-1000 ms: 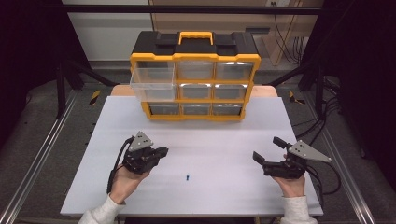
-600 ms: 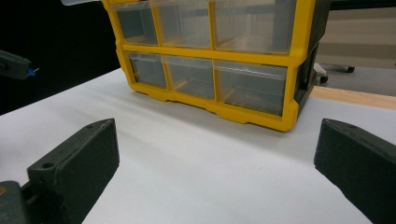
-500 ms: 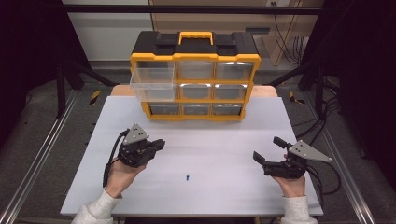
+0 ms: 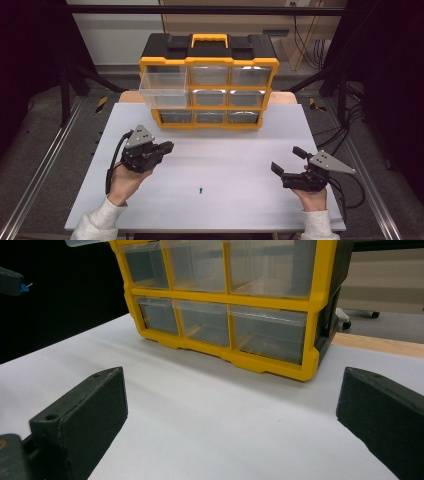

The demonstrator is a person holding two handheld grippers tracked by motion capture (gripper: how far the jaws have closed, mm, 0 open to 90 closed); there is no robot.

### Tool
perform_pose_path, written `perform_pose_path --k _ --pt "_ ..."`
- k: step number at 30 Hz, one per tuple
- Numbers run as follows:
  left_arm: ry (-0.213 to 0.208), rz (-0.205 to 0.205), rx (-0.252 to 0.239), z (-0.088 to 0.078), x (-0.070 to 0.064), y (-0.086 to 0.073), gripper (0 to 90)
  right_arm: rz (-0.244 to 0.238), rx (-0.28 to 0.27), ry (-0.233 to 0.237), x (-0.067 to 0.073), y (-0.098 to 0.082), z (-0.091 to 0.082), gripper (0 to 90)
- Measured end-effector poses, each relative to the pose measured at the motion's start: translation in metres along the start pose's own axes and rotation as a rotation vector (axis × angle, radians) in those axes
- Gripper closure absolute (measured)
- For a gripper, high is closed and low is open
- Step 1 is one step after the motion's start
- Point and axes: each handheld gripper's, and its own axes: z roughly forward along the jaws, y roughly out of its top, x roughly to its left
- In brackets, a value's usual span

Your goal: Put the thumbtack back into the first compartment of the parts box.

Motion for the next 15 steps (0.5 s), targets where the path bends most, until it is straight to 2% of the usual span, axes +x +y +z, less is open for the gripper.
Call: perform_pose_path --k 15 --pt "0.015 0.029 -0.022 -0.009 0.003 0.022 85.1 0.005 -0.003 -0.002 0.0 0.0 0.0 0.5"
